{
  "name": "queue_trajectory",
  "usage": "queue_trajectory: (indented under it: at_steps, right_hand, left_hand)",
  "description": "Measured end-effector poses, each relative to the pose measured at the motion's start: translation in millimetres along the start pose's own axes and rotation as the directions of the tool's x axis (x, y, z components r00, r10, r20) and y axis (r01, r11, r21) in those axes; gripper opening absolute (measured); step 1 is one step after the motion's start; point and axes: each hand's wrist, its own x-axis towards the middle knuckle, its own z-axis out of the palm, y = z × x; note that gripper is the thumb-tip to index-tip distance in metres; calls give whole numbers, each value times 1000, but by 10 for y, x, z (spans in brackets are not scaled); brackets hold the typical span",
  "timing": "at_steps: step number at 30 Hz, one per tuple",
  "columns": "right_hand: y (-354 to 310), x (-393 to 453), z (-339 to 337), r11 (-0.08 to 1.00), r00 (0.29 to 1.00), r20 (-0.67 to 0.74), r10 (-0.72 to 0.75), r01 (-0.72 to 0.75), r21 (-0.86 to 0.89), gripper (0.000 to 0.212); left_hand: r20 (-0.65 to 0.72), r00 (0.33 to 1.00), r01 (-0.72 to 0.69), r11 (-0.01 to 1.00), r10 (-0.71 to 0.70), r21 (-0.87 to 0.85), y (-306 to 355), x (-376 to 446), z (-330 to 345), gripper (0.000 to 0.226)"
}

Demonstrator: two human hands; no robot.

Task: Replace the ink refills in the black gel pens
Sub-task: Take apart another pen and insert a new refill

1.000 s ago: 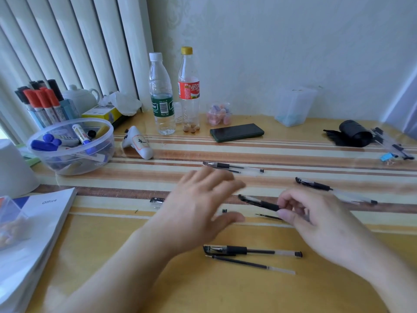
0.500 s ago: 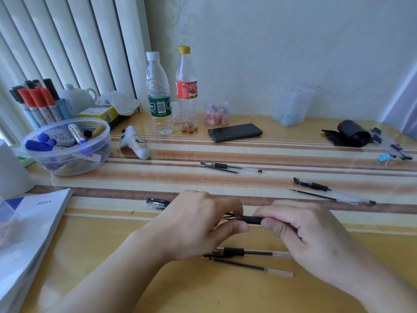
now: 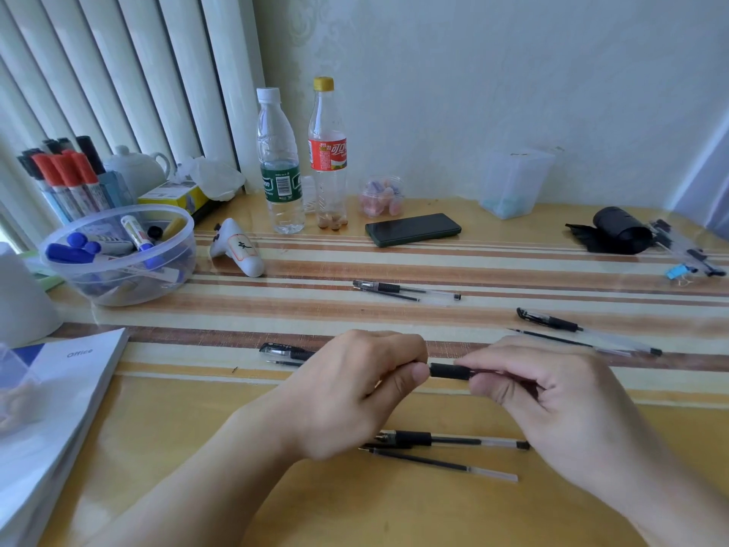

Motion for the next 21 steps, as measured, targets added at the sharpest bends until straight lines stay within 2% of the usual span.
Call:
queue_trajectory:
  at_steps: [3, 7, 11, 14, 17, 21]
  right_hand:
    - [-13, 13, -1, 999, 998, -57, -14, 11, -41, 19]
    - [17, 20, 17, 998, 997, 78, 22, -17, -55, 25]
    - [74, 20, 44, 988, 998, 53, 38, -29, -152, 10]
    - [110, 5, 37, 991, 997, 44, 68, -62, -122, 30]
    - [71, 10, 43, 998, 996, 83, 23, -18, -61, 30]
    - [59, 30, 31, 992, 998, 54, -18, 25, -126, 24]
  left_hand:
    - [-39, 999, 30, 999, -31, -32, -5, 10, 16, 32]
    - [-55, 998, 38, 998, -40, -51, -44, 0, 15, 33]
    - [-27, 998, 54, 996, -57, -76, -70, -10, 24, 34]
    - [-29, 997, 73, 994, -76, -85, -86, -5, 21, 34]
    - [-41, 996, 77, 992, -82, -101, -85, -7, 6, 33]
    - [-52, 994, 86, 983, -96, -159, -69, -1, -3, 33]
